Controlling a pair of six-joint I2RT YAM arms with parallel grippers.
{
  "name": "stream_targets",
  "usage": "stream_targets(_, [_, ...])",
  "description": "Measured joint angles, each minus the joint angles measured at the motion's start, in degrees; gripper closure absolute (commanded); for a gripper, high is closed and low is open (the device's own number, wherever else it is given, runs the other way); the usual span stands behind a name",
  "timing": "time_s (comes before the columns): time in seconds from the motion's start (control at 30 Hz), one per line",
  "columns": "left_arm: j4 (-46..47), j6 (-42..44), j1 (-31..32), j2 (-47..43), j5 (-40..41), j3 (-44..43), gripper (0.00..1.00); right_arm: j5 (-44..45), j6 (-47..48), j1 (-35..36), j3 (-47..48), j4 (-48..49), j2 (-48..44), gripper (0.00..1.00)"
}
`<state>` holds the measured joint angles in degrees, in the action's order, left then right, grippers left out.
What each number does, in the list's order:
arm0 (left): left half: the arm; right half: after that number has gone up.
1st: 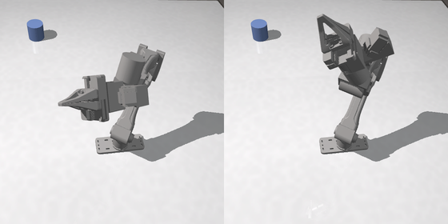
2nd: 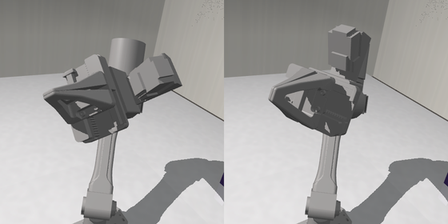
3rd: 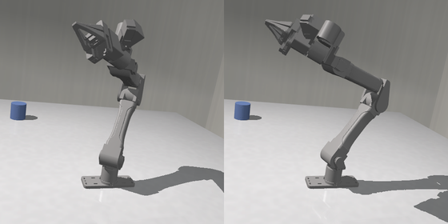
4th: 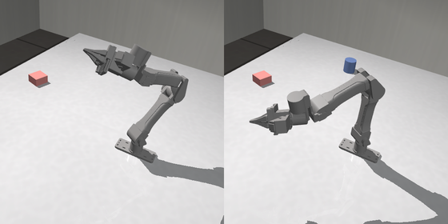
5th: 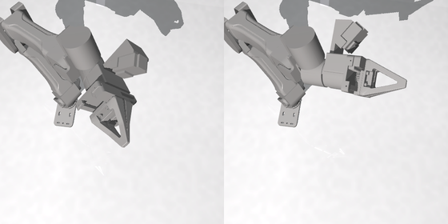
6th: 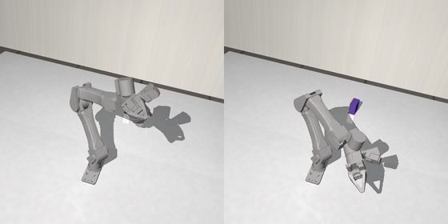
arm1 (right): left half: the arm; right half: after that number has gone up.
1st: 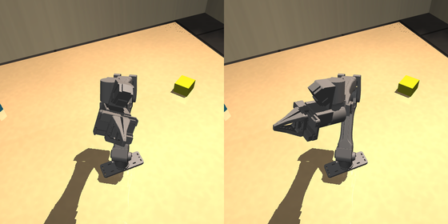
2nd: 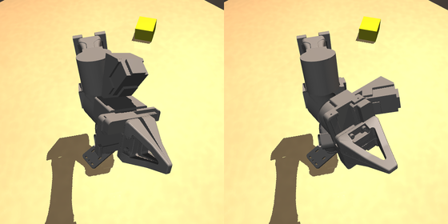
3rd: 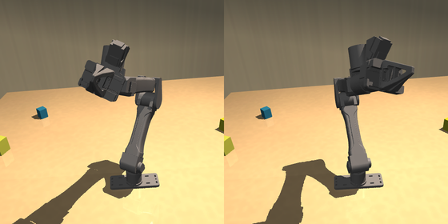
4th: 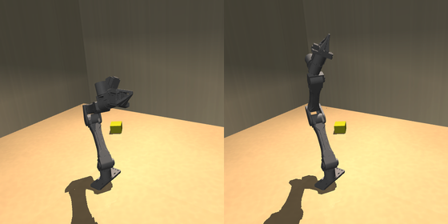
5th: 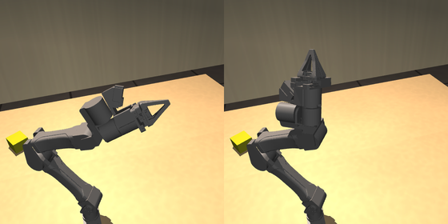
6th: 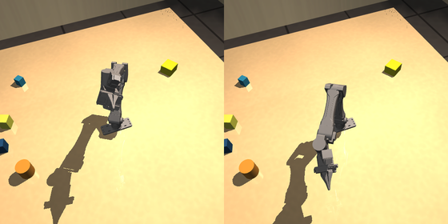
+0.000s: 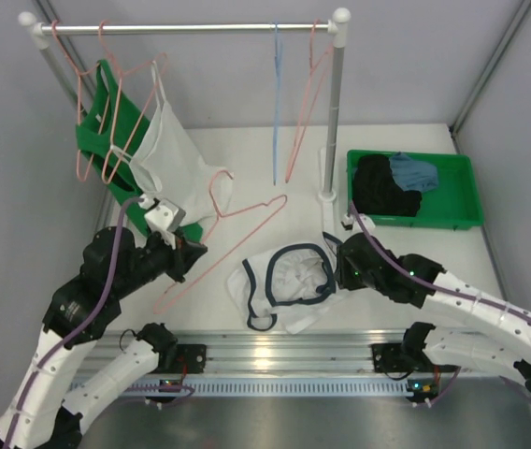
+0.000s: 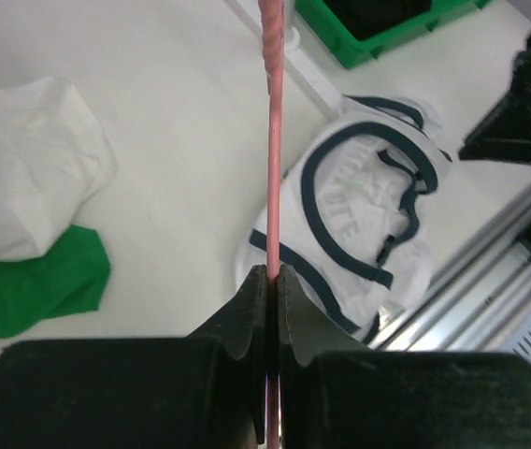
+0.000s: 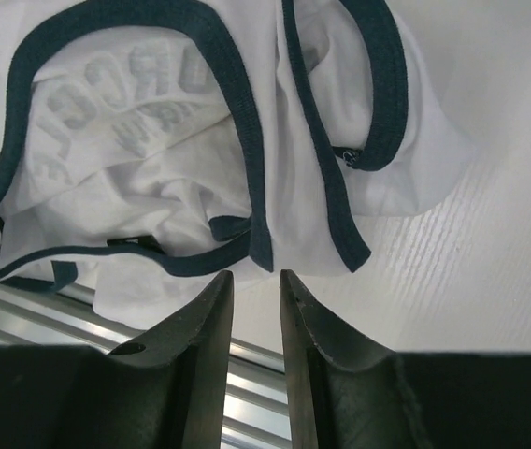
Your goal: Place the tank top on the hanger
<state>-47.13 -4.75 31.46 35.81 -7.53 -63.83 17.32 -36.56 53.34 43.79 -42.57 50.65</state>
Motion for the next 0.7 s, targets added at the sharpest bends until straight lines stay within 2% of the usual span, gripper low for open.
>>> stream_targets(0.33, [-3.9,-4.4,0.0,-2.6,-12.6,5.7,1.00,2.3,-1.2,0.0,-0.9,7.9,10.6,0.73])
stream_targets(0.57, [-4.6,-5.1,0.0,-1.1,-17.8,6.3,1.00,6.2,-1.0,0.0,-0.1,8.6,16.1,0.67])
stream_targets(0.63, [-4.6,-5.3,0.0,-0.3,-19.0,6.3,1.00,7.1,-1.0,0.0,0.2,8.6,16.1,0.72])
stream_targets(0.7, [-4.6,-5.5,0.0,0.3,-20.0,6.3,1.00,7.8,-0.6,0.0,0.4,8.6,16.1,0.83])
